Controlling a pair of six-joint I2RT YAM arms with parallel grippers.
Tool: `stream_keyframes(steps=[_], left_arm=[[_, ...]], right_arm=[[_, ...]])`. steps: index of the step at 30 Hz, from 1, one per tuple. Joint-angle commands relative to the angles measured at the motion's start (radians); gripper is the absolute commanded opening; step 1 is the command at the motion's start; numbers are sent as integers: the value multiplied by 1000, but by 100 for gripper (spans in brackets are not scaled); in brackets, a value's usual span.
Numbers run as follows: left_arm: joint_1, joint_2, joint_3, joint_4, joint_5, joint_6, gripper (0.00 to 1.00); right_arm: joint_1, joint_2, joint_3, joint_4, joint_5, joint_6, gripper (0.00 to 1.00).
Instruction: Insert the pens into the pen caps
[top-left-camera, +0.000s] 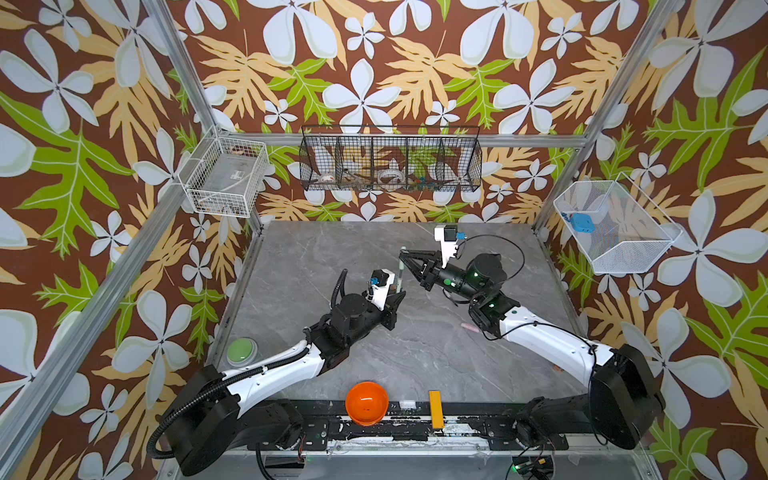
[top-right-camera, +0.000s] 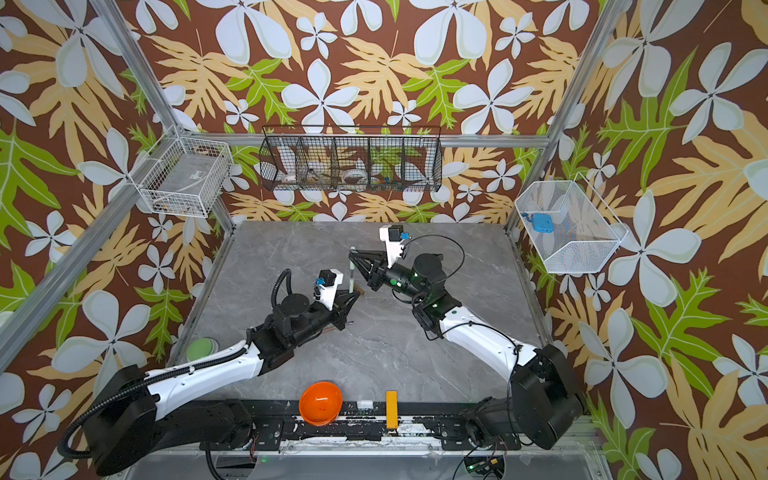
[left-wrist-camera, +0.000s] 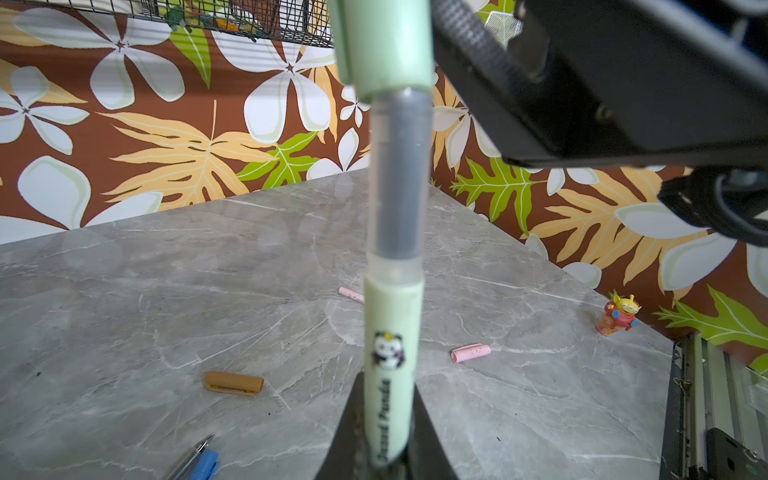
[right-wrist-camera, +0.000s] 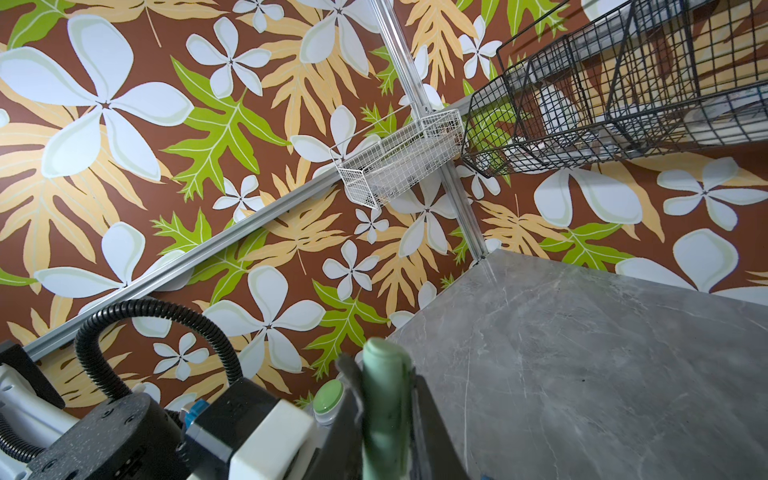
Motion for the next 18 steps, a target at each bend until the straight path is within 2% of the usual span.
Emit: stream_keyframes(steps=[1, 18], left_arm=[[1, 2, 12, 66, -3, -4, 0], [1, -10, 39, 42, 1, 21, 0]], right_arm=[[1, -11, 0, -26, 6, -23, 18], [4, -14, 43, -198, 21, -124, 17]])
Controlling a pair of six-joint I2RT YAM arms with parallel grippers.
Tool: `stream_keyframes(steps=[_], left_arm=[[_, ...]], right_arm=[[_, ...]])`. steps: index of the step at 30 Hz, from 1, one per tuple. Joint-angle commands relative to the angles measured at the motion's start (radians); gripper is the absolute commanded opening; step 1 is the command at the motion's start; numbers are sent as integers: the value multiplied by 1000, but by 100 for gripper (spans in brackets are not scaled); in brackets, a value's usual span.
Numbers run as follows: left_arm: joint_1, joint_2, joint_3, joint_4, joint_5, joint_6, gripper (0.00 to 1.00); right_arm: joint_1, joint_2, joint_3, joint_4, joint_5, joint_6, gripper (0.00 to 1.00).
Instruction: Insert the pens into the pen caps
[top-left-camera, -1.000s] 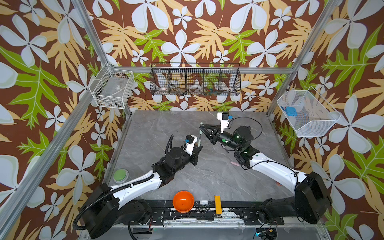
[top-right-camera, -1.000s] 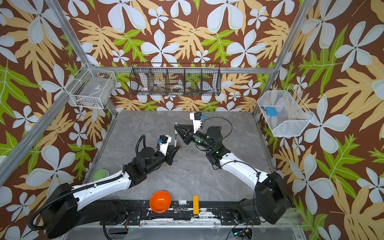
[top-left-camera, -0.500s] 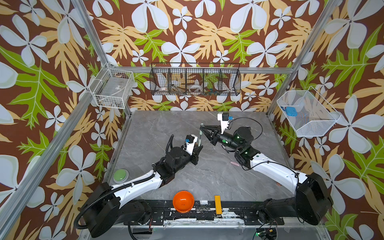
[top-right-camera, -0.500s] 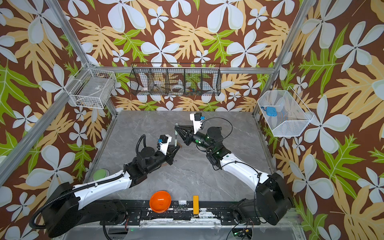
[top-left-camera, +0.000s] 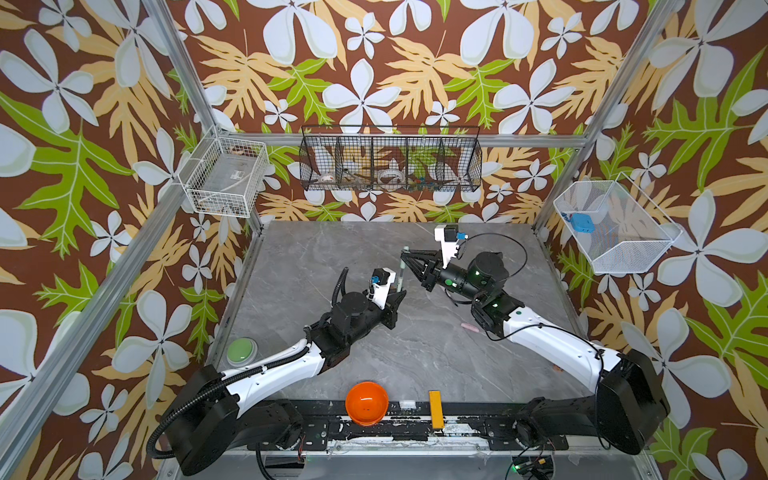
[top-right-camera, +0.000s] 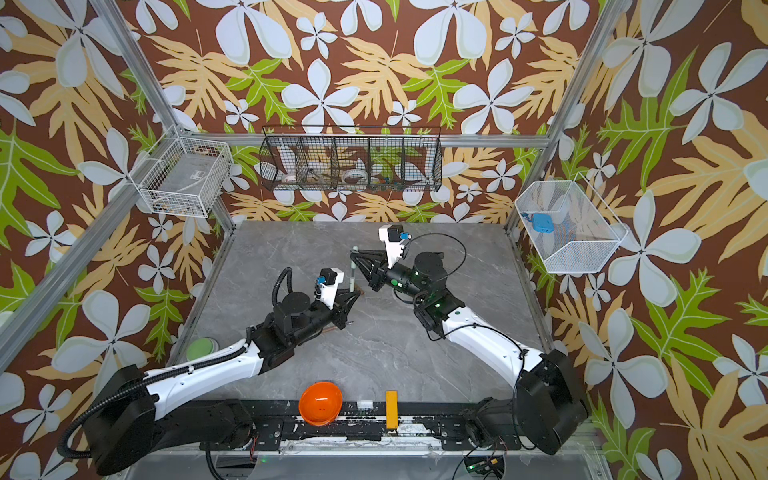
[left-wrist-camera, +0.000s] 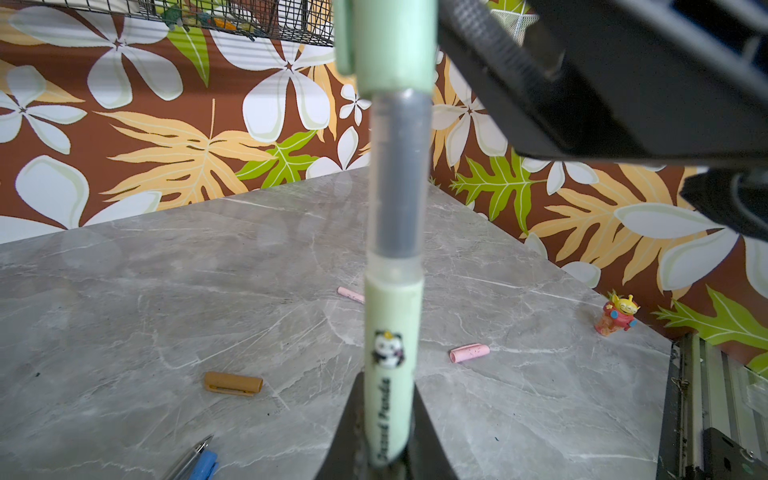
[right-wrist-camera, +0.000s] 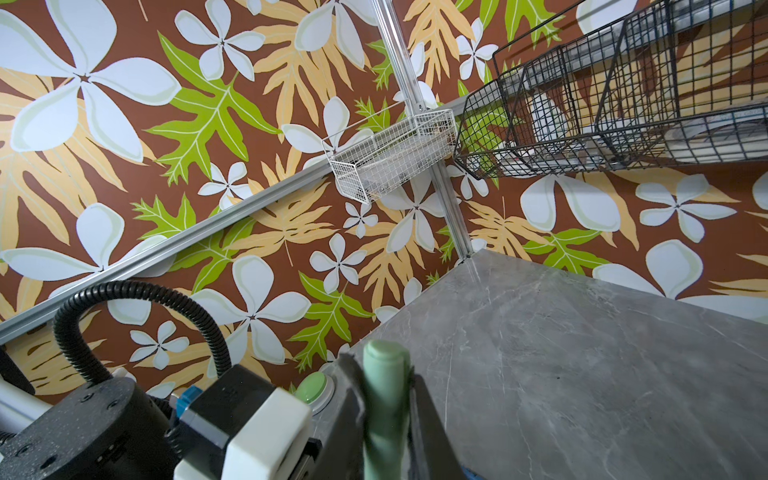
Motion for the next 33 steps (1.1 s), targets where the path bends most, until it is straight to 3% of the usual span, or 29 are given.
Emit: stream_keyframes(steps=[1, 13, 33], left_arm=[[1, -10, 14, 73, 0, 23, 0], [1, -26, 5, 81, -19, 23, 0], [1, 8, 34, 43, -18, 69, 0]], right_arm=[[4, 10, 29, -128, 7, -52, 17], [3, -26, -10, -49, 5, -26, 17], [3, -94, -27, -82, 7, -58, 14]])
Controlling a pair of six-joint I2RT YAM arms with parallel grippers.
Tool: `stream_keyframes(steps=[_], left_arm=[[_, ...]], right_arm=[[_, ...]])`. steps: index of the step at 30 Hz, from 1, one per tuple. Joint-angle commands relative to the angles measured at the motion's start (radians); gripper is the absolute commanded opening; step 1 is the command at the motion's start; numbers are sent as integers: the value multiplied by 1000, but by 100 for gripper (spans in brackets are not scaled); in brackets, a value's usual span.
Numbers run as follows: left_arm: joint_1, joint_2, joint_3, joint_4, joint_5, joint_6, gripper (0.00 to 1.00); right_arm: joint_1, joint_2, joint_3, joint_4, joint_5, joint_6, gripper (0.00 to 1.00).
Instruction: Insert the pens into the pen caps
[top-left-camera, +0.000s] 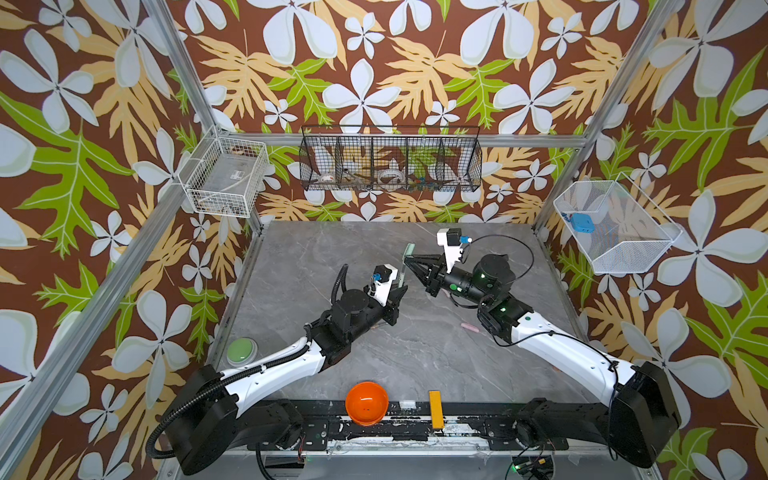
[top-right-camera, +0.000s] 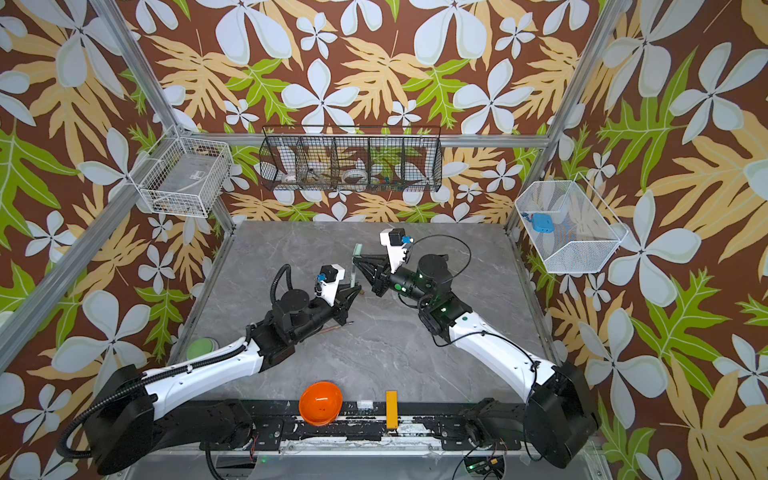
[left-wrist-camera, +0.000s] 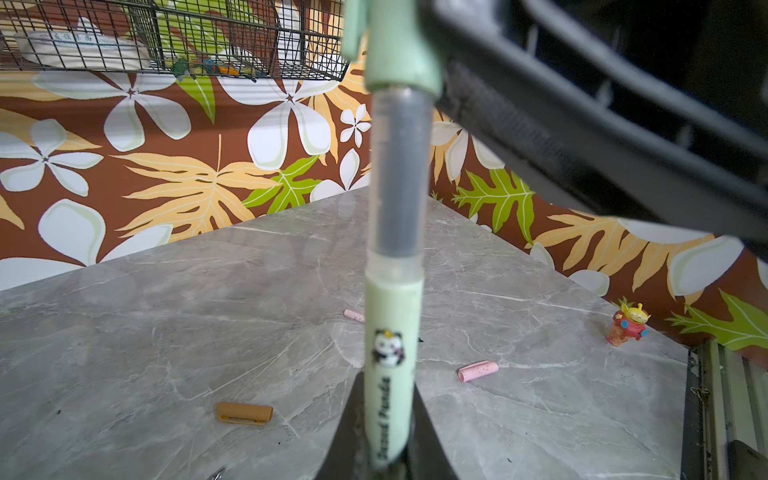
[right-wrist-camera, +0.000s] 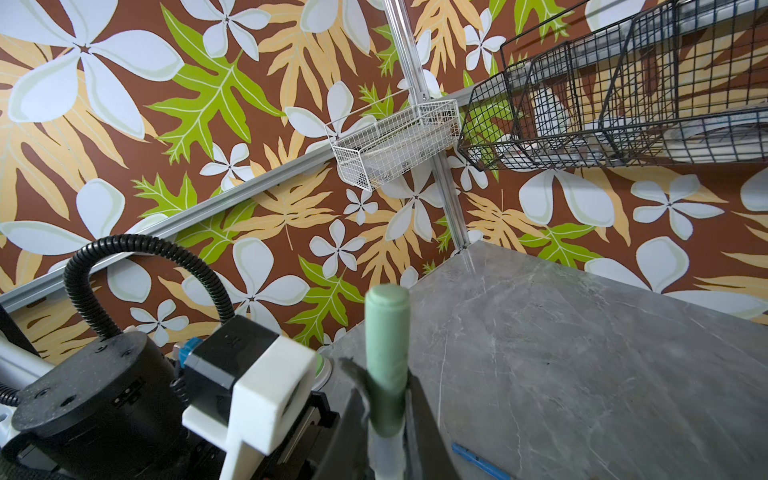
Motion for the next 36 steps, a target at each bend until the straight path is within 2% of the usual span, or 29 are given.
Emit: stream_keyframes(steps=[1, 23, 32, 36], left_arm=[[1, 3, 6, 27, -9, 14, 0], [1, 10, 18, 34, 4, 19, 0], [1, 12, -12, 14, 7, -5, 0], [1, -10, -42, -10, -9, -25, 0]], right_arm=[[-2, -13, -3, -11, 10, -16, 14], [1, -22, 5, -54, 25, -44, 14], [1, -18, 47, -101, 104, -21, 14], [1, 3, 98, -179, 144, -13, 14]])
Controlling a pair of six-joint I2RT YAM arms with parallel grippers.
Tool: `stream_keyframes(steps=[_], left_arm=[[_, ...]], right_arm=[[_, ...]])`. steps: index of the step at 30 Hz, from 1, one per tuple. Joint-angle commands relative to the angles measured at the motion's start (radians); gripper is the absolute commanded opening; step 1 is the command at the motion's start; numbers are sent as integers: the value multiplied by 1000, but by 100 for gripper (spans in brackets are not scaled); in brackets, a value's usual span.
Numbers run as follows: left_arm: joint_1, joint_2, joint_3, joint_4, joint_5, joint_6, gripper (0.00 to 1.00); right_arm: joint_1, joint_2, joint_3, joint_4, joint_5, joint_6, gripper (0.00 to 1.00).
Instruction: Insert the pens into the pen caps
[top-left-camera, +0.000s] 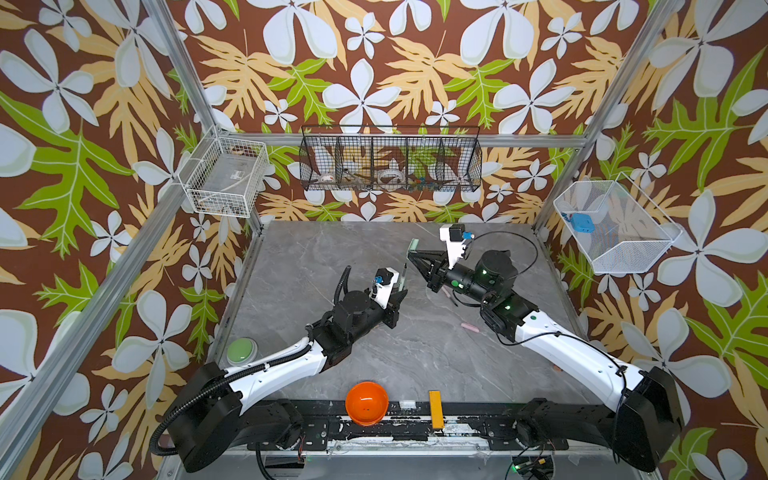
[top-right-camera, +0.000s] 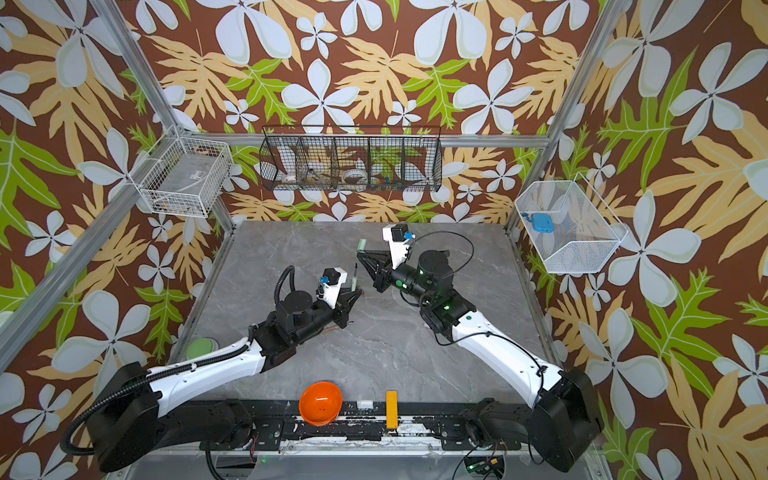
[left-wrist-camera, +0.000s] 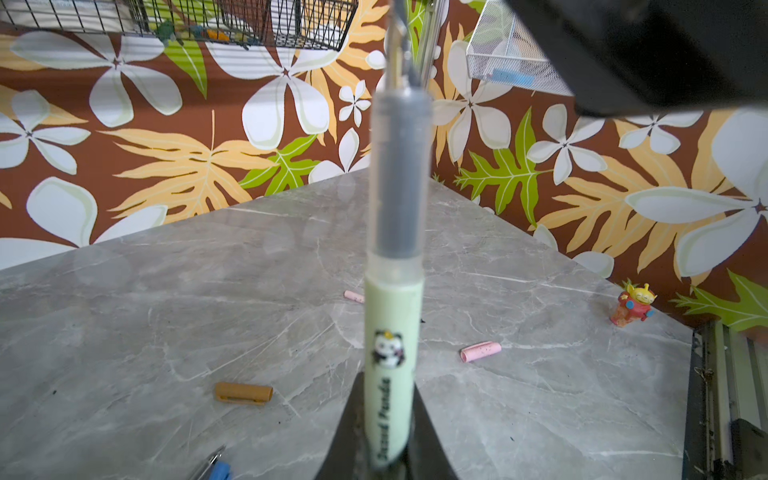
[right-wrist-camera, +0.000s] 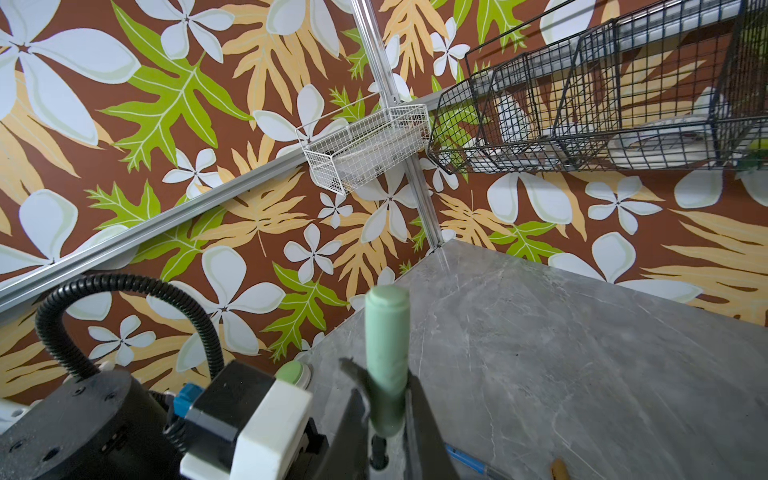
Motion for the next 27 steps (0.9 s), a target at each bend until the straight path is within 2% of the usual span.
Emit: stream_keyframes(steps=[1, 7, 13, 20, 27], left_arm=[[1, -25, -23, -1, -23, -26, 0], [1, -122, -105, -38, -80, -58, 0], [1, -191, -121, -91, -107, -63, 0], [1, -220, -125, -107, -105, -57, 0], [1, -228, -126, -123, -98, -48, 0]], right_arm=[[-1, 15, 46, -91, 46, 2, 14], [-5, 85, 141, -475, 164, -29, 13], [-12, 209, 122, -754, 190, 2, 14], [-12, 369, 75, -841, 154, 18, 15], [-12, 480, 114, -917, 151, -28, 18]])
